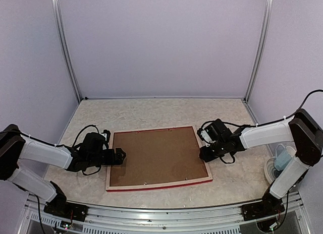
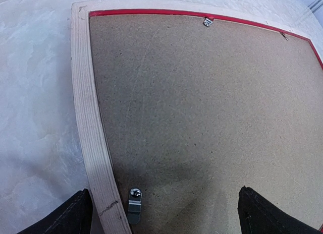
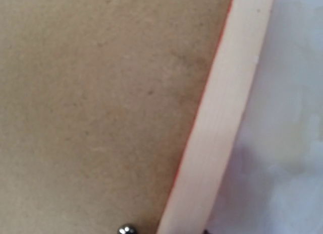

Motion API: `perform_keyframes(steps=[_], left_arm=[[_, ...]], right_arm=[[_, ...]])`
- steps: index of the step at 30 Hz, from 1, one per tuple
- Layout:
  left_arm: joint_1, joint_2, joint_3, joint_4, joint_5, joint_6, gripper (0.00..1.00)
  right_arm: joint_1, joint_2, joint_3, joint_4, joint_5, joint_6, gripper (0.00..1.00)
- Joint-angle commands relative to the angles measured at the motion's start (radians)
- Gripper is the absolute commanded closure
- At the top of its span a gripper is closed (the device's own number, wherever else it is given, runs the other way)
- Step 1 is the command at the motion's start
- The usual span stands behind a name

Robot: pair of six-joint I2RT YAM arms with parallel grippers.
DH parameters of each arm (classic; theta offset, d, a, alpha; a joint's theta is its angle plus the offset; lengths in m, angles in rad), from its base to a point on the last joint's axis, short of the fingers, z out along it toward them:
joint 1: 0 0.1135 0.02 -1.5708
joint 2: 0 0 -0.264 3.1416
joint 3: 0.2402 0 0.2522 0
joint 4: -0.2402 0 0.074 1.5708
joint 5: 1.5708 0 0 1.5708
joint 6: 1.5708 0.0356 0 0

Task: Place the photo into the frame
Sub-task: Press the fastener onto the backboard.

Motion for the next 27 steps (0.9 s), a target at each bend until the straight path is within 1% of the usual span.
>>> perform_keyframes(steps=[1, 5, 8, 9, 12, 13, 14, 17, 20, 23, 27], left_arm=[[0.004, 0.000, -0.006, 0.021, 0.007, 0.005, 0.01], [0.004, -0.001, -0.006, 0.021, 0.006, 0.005, 0.01], [0.004, -0.004, -0.006, 0.023, 0.008, 0.006, 0.01], [0.004, -0.006, -0.007, 0.023, 0.008, 0.005, 0.01], [0.004, -0.006, -0.007, 0.024, 0.008, 0.005, 0.01], [0.004, -0.005, -0.007, 0.024, 0.007, 0.006, 0.01], [0.004, -0.005, -0.007, 0.024, 0.008, 0.006, 0.01], [0.004, -0.003, -0.006, 0.024, 0.007, 0.007, 0.01], [0.004, -0.005, -0.006, 0.024, 0.009, 0.008, 0.01], [0.004, -0.007, -0.007, 0.025, 0.010, 0.008, 0.01], [0.004, -0.006, -0.007, 0.026, 0.013, 0.007, 0.01]], right_arm=[[-0.006, 0.061, -0.035, -0.070, 0.001, -0.016, 0.81], [-0.005, 0.059, -0.031, -0.071, 0.004, -0.009, 0.88], [-0.005, 0.055, -0.020, -0.081, 0.001, 0.002, 0.88], [-0.005, 0.053, -0.011, -0.090, -0.002, 0.008, 0.82], [-0.006, 0.019, 0.027, -0.124, -0.023, 0.014, 0.55], [-0.005, 0.001, 0.043, -0.138, -0.024, 0.013, 0.48], [-0.005, -0.013, 0.061, -0.154, -0.021, 0.011, 0.45], [-0.007, -0.035, 0.136, -0.216, -0.006, -0.011, 0.41], [-0.007, -0.032, 0.180, -0.260, 0.020, -0.037, 0.40], [-0.007, -0.015, 0.188, -0.274, 0.028, -0.055, 0.37], [-0.007, 0.013, 0.181, -0.265, 0.008, -0.076, 0.37]])
